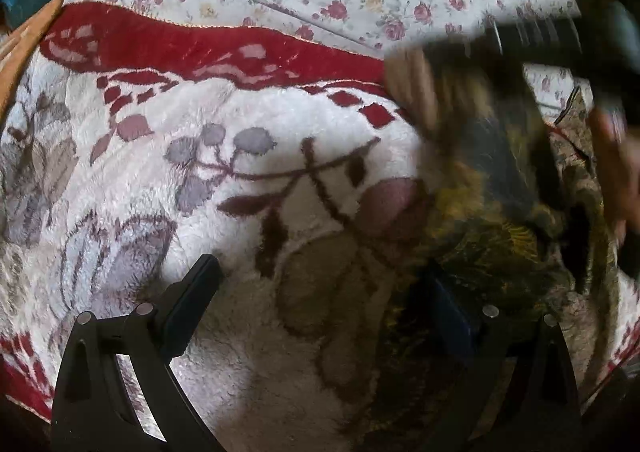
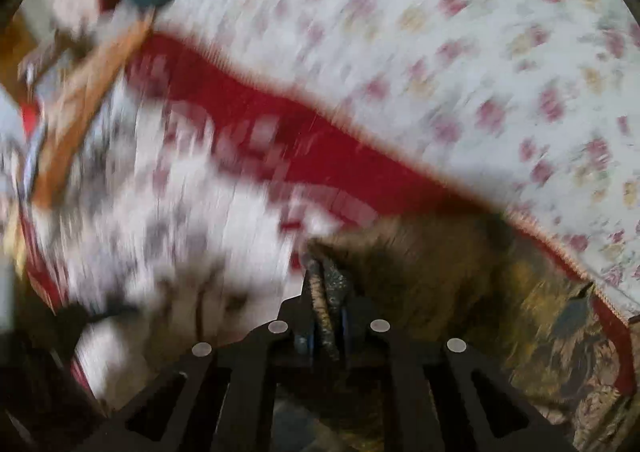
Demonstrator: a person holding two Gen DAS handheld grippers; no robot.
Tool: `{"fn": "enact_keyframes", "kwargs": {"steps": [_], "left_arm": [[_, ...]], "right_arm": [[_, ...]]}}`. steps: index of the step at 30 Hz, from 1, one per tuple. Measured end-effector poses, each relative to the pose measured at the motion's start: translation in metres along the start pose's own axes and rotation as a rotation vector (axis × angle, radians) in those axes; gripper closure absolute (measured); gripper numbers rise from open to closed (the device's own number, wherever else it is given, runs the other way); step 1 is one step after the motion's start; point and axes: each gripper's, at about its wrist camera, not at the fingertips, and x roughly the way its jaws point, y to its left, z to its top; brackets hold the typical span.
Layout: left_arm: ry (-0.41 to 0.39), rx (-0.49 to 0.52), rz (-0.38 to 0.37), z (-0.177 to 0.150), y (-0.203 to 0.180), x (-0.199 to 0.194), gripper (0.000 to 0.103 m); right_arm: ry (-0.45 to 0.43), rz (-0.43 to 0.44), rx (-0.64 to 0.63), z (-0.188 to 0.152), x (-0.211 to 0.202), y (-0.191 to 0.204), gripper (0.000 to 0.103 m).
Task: Fold small clothes
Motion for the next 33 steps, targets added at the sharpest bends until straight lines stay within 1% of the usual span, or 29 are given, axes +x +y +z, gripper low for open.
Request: {"fn": "enact_keyframes", "kwargs": {"steps": [1,2,5,6,7,9,10,11,12,13,14,15,16,17,18,19,21,22,25,28,29,30,31,32,33], "left_arm": [[-0.003,0.008,0.006,0.001,-0.002,0.000,0.005],[-0.006,0.012,0.006,0.002,-0.004,0.001,0.005],[0.001,0.014,0.011,0.005,-0.003,0.002,0.005],[-0.002,0.009,0.013,0.007,-0.001,0.002,0.005],[-0.007,0.002,0.015,0.008,0.001,0.001,0.005],[-0.035,-0.021,0.017,0.012,0.009,-0.006,0.005],[-0.056,-0.037,0.016,0.014,0.013,-0.010,0.005],[-0.068,-0.047,0.010,0.015,0.016,-0.012,0.005],[-0.085,-0.060,-0.004,0.017,0.019,-0.016,0.005],[-0.101,-0.071,-0.011,0.018,0.020,-0.019,0.005],[-0.121,-0.077,-0.019,0.019,0.020,-0.023,0.005],[-0.139,-0.075,-0.029,0.021,0.017,-0.026,0.005],[-0.147,-0.070,-0.034,0.022,0.014,-0.027,0.005],[-0.156,-0.062,-0.040,0.024,0.010,-0.027,0.005],[-0.162,-0.048,-0.044,0.025,0.005,-0.027,0.005],[-0.163,-0.037,-0.044,0.027,0.000,-0.025,0.005],[-0.159,-0.018,-0.040,0.032,-0.011,-0.018,0.005],[-0.149,-0.013,-0.035,0.034,-0.015,-0.012,0.005],[-0.093,-0.016,0.003,0.034,-0.018,0.005,0.005],[-0.049,-0.029,0.018,0.031,-0.019,0.018,0.005],[-0.045,-0.034,0.023,0.029,-0.020,0.020,0.005],[-0.047,-0.037,0.028,0.028,-0.020,0.021,0.005],[-0.049,-0.041,0.029,0.026,-0.019,0.021,0.005],[-0.048,-0.044,0.028,0.026,-0.019,0.020,0.005],[-0.046,-0.044,0.028,0.025,-0.019,0.019,0.005]], "right_arm": [[-0.033,-0.018,0.013,0.006,-0.002,-0.005,0.094],[-0.049,-0.048,0.023,0.013,0.005,-0.010,0.095],[-0.032,-0.069,0.048,0.021,0.037,-0.012,0.095],[-0.041,-0.057,0.056,0.023,0.046,-0.012,0.095],[-0.042,-0.028,0.070,0.025,0.052,-0.013,0.095],[0.007,0.044,0.137,0.028,0.055,-0.023,0.094],[0.013,0.089,0.179,0.026,0.045,-0.028,0.094],[-0.010,0.115,0.195,0.021,0.025,-0.033,0.092],[-0.037,0.114,0.190,0.016,0.008,-0.036,0.083],[-0.069,0.093,0.169,0.007,-0.019,-0.041,0.073],[-0.087,0.067,0.153,-0.002,-0.040,-0.044,0.049],[-0.110,0.008,0.131,-0.016,-0.067,-0.050,0.030],[-0.132,-0.056,0.114,-0.029,-0.090,-0.057,0.026],[-0.154,-0.110,0.104,-0.044,-0.113,-0.063,0.025],[-0.168,-0.143,0.119,-0.066,-0.137,-0.073,0.025],[-0.167,-0.146,0.146,-0.081,-0.151,-0.080,0.025],[-0.147,-0.121,0.202,-0.114,-0.165,-0.086,0.025],[-0.133,-0.100,0.215,-0.129,-0.164,-0.085,0.025],[-0.092,-0.066,0.218,-0.160,-0.145,-0.070,0.025],[-0.082,-0.075,0.242,-0.165,-0.113,-0.063,0.025],[-0.065,-0.094,0.232,-0.165,-0.101,-0.061,0.028],[-0.026,-0.146,0.201,-0.165,-0.090,-0.060,0.056],[0.004,-0.178,0.180,-0.167,-0.087,-0.063,0.078],[-0.016,-0.174,0.193,-0.170,-0.096,-0.071,0.092],[-0.053,-0.176,0.213,-0.173,-0.109,-0.080,0.092]]}}
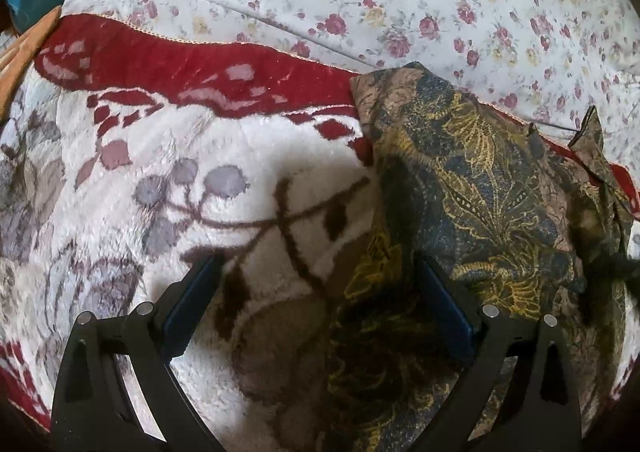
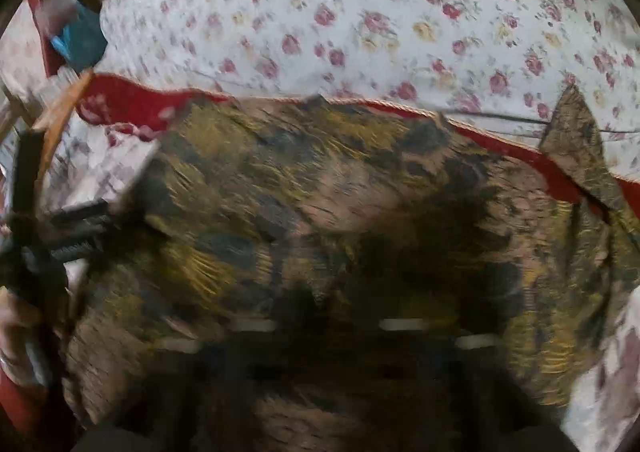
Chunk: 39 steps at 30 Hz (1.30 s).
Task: Fold small clothes
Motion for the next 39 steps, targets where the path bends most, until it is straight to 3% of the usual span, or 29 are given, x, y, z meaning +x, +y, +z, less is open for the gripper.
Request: {"fn": "enact_keyframes", "kwargs": {"steps": [4,7,8,10,12,14,15,18,19,22,23,24,25,26,28,31,33,35,37,39], "left_arm": [[0.009,0.004,0.008,0.001,0.000,0.002,0.005],[0.011,-0.004,0.009,0.002,-0.001,0.002,0.005],[0.012,-0.002,0.009,0.002,-0.002,0.002,0.005],[0.013,-0.002,0.007,0.002,-0.001,0.001,0.005],[0.016,-0.006,0.002,0.003,0.000,0.001,0.005],[0.016,-0.009,0.000,0.003,0.001,0.001,0.005],[0.017,-0.011,0.000,0.003,0.002,0.002,0.005],[0.017,-0.005,0.005,0.004,0.001,0.002,0.005],[0.014,-0.004,0.006,0.003,0.001,0.002,0.005],[0.016,-0.002,0.004,0.004,0.000,0.002,0.005],[0.017,-0.001,0.004,0.005,0.000,0.003,0.005],[0.018,-0.002,0.005,0.005,0.000,0.003,0.005],[0.018,-0.004,0.004,0.006,0.000,0.003,0.005],[0.018,-0.006,0.001,0.006,0.000,0.003,0.005],[0.017,-0.005,0.003,0.006,-0.001,0.004,0.005],[0.012,-0.005,0.005,0.006,-0.001,0.004,0.005],[0.012,0.000,0.010,0.006,-0.002,0.004,0.005],[0.011,0.006,0.012,0.006,-0.003,0.004,0.005],[0.012,0.005,0.012,0.006,-0.003,0.004,0.005],[0.012,0.005,0.010,0.006,-0.003,0.004,0.005]], "right_arm": [[-0.129,-0.157,0.125,0.001,-0.056,-0.067,0.092],[-0.138,-0.287,0.305,-0.008,-0.081,-0.122,0.089],[-0.132,-0.308,0.345,-0.010,-0.085,-0.133,0.083],[-0.157,-0.263,0.413,-0.015,-0.096,-0.148,0.069],[-0.198,-0.162,0.409,-0.017,-0.101,-0.143,0.038],[-0.168,-0.020,0.313,-0.012,-0.094,-0.122,0.029],[-0.147,-0.012,0.266,-0.011,-0.091,-0.113,0.028],[-0.102,-0.124,0.135,-0.007,-0.072,-0.088,0.027],[-0.077,-0.118,0.120,-0.007,-0.063,-0.086,0.027],[-0.011,0.018,0.103,-0.014,-0.037,-0.085,0.027],[0.018,0.014,0.072,-0.018,-0.028,-0.082,0.028],[0.060,-0.028,0.013,-0.022,-0.019,-0.076,0.040],[0.088,-0.067,-0.048,-0.023,-0.012,-0.072,0.060],[0.096,-0.096,-0.078,-0.021,-0.011,-0.072,0.097],[0.049,-0.146,-0.086,-0.008,-0.023,-0.074,0.101],[-0.190,-0.290,-0.148,0.020,-0.073,-0.066,0.101],[-0.306,-0.273,-0.172,0.021,-0.103,-0.057,0.101],[-0.294,-0.258,-0.201,0.010,-0.109,-0.052,0.101],[-0.175,-0.198,-0.147,-0.008,-0.093,-0.067,0.093],[-0.082,-0.115,-0.077,-0.024,-0.081,-0.083,0.043]]}}
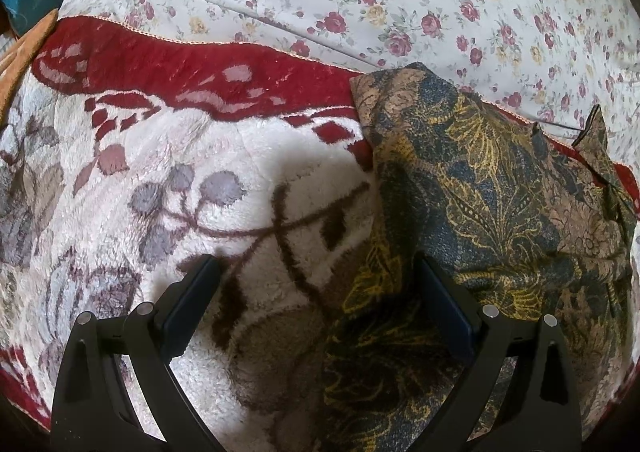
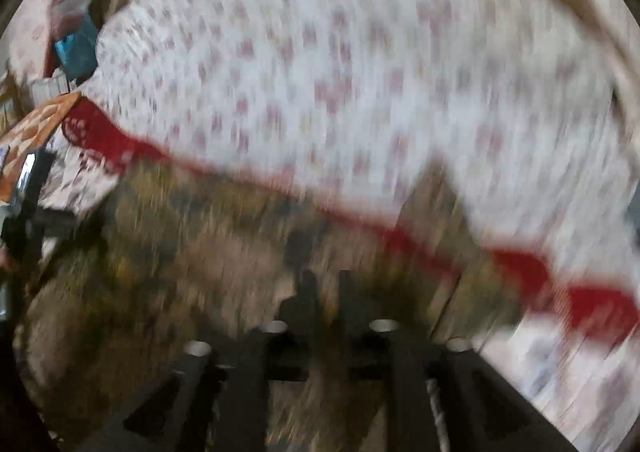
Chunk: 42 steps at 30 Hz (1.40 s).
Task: Fold small clothes
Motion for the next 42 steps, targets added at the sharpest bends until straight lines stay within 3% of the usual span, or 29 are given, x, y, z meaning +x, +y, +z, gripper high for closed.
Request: {"fn": "enact_keyframes", "kwargs": {"steps": [2,7,8,9,10,14,16,17,19,20,21,22,25,26,27,29,31,33,35,37,39,41,42], "left_arm": [[0.000,0.000,-0.001,0.000,0.000,0.000,0.005],[-0.003,0.008,0.012,0.000,-0.004,0.002,0.005],[-0.004,0.011,0.013,-0.001,-0.003,0.002,0.005],[-0.005,0.013,0.013,-0.001,-0.004,0.002,0.005],[-0.003,0.013,0.011,0.000,-0.003,0.001,0.005],[0.001,-0.001,-0.002,0.000,0.000,0.002,0.005],[0.000,0.003,0.001,0.000,-0.001,0.003,0.005],[-0.002,0.006,0.003,0.000,-0.001,0.003,0.005],[-0.003,0.010,0.006,0.000,-0.002,0.002,0.005],[-0.002,0.010,0.004,0.000,-0.002,0.002,0.005],[-0.001,0.008,0.000,0.000,-0.002,0.001,0.005],[0.000,0.007,-0.003,0.000,-0.001,0.001,0.005],[0.001,0.001,-0.003,0.000,0.000,0.002,0.005],[0.001,0.002,0.001,0.000,-0.001,0.003,0.005],[-0.001,0.007,0.006,0.001,-0.003,0.003,0.005],[-0.001,0.011,0.007,0.001,-0.004,0.004,0.005],[-0.001,0.008,-0.002,0.002,-0.003,0.004,0.005],[-0.006,-0.004,-0.026,0.003,-0.002,0.003,0.004],[-0.004,-0.014,-0.060,0.004,-0.001,0.002,0.004],[-0.005,0.000,-0.040,0.003,-0.003,0.002,0.005],[-0.006,0.021,-0.017,0.002,-0.005,0.002,0.005],[-0.005,0.018,-0.024,0.002,-0.005,0.001,0.005],[-0.007,0.015,-0.027,0.002,-0.004,0.000,0.005]], "right_arm": [[0.029,0.025,0.006,-0.020,0.007,-0.006,0.034],[0.060,-0.023,-0.064,-0.036,0.030,-0.009,0.038],[0.075,-0.017,-0.068,-0.033,0.038,-0.009,0.064],[0.090,-0.050,-0.075,-0.025,0.043,-0.009,0.100],[0.076,-0.090,-0.078,-0.015,0.040,-0.011,0.103],[-0.223,-0.282,-0.096,0.038,-0.028,-0.015,0.103],[-0.319,-0.271,-0.095,0.043,-0.057,-0.016,0.103],[-0.308,-0.214,-0.087,0.040,-0.058,-0.018,0.103],[-0.190,-0.053,-0.052,0.027,-0.039,-0.023,0.087],[-0.116,0.009,-0.034,0.017,-0.023,-0.024,0.055],[-0.056,0.050,-0.035,0.007,-0.007,-0.023,0.035],[-0.014,0.069,-0.060,-0.004,0.007,-0.020,0.035],[0.076,0.058,-0.111,-0.024,0.042,-0.014,0.035],[0.100,0.056,-0.112,-0.027,0.051,-0.014,0.042],[0.125,0.038,-0.117,-0.028,0.060,-0.015,0.068],[0.122,-0.008,-0.122,-0.021,0.062,-0.016,0.095],[0.010,-0.036,-0.125,-0.002,0.037,-0.020,0.096],[-0.166,-0.171,-0.170,0.019,-0.002,-0.016,0.096],[-0.337,-0.320,-0.281,0.018,-0.031,-0.001,0.096],[-0.379,-0.350,-0.376,0.002,-0.035,0.013,0.096],[-0.251,-0.301,-0.465,-0.026,-0.014,0.020,0.096],[-0.042,-0.237,-0.465,-0.059,0.013,0.014,0.094],[0.020,-0.208,-0.443,-0.071,0.018,0.009,0.093]]}}
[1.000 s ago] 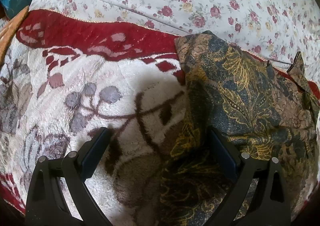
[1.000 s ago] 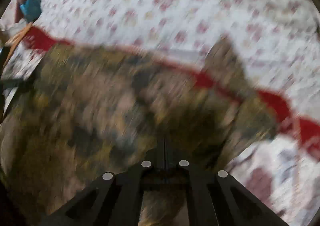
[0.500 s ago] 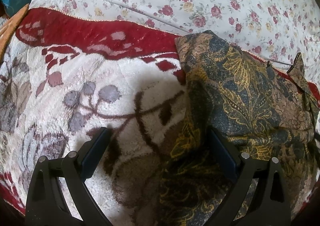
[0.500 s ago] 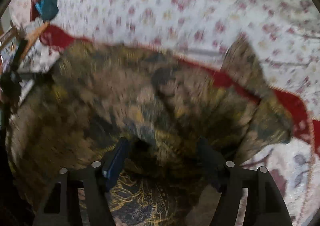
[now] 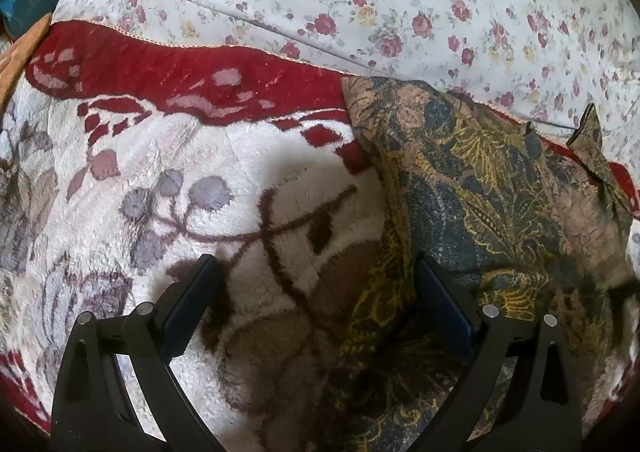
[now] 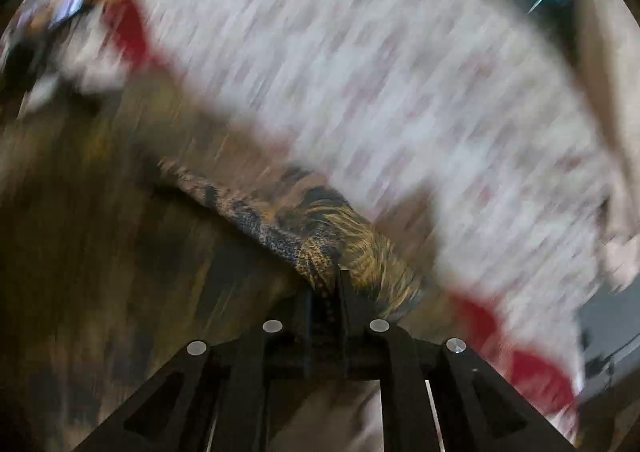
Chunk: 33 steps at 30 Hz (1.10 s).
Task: Fold small clothes
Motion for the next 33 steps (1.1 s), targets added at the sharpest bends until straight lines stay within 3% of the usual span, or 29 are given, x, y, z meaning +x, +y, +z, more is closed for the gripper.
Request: {"fn": "enact_keyframes", "kwargs": {"steps": [2,4,6,7,10,11,14,18,22,24,25,26,27,28,29,33], "left_arm": [[-0.003,-0.003,0.006,0.000,0.003,-0.001,0.005],[0.007,-0.020,0.001,0.000,0.007,0.000,0.005],[0.015,-0.041,-0.012,0.001,0.011,0.002,0.004],[0.015,-0.042,-0.010,0.001,0.011,0.003,0.004],[0.011,-0.032,0.000,0.000,0.010,0.002,0.004],[0.010,-0.029,0.001,0.000,0.009,0.002,0.004],[0.014,-0.035,-0.011,0.000,0.011,0.001,0.004],[0.019,-0.042,-0.024,0.001,0.014,0.001,0.004],[0.020,-0.041,-0.027,0.001,0.015,0.001,0.004],[0.022,-0.046,-0.031,0.001,0.016,0.000,0.004],[0.023,-0.049,-0.030,0.001,0.017,-0.001,0.004],[0.023,-0.052,-0.029,0.000,0.019,-0.002,0.005],[0.023,-0.058,-0.031,0.000,0.022,-0.004,0.005],[0.023,-0.065,-0.034,0.000,0.025,-0.005,0.005],[0.018,-0.077,-0.038,0.001,0.029,-0.008,0.005],[-0.008,-0.106,-0.008,0.007,0.042,-0.014,0.005]], "right_arm": [[0.062,0.043,0.077,-0.024,0.002,-0.009,0.088],[0.047,0.048,0.192,-0.030,-0.013,-0.028,0.070],[-0.029,0.076,0.329,-0.022,-0.032,-0.048,0.036],[-0.079,0.123,0.389,-0.009,-0.039,-0.055,0.033],[-0.161,0.298,0.458,0.052,-0.032,-0.048,0.033],[-0.191,0.392,0.486,0.080,-0.022,-0.039,0.033],[-0.169,0.613,0.497,0.151,0.016,0.006,0.033],[-0.115,0.647,0.337,0.238,0.055,0.075,0.033],[0.020,0.699,0.272,0.279,0.106,0.124,0.033],[0.081,0.696,0.236,0.289,0.128,0.147,0.043],[0.100,0.661,0.210,0.289,0.135,0.158,0.063],[0.083,0.619,0.195,0.288,0.137,0.160,0.070],[0.049,0.602,0.193,0.291,0.135,0.162,0.083],[0.030,0.642,0.212,0.295,0.134,0.162,0.094],[0.023,0.678,0.233,0.297,0.134,0.160,0.099],[0.039,0.722,0.274,0.308,0.145,0.173,0.102]]}}
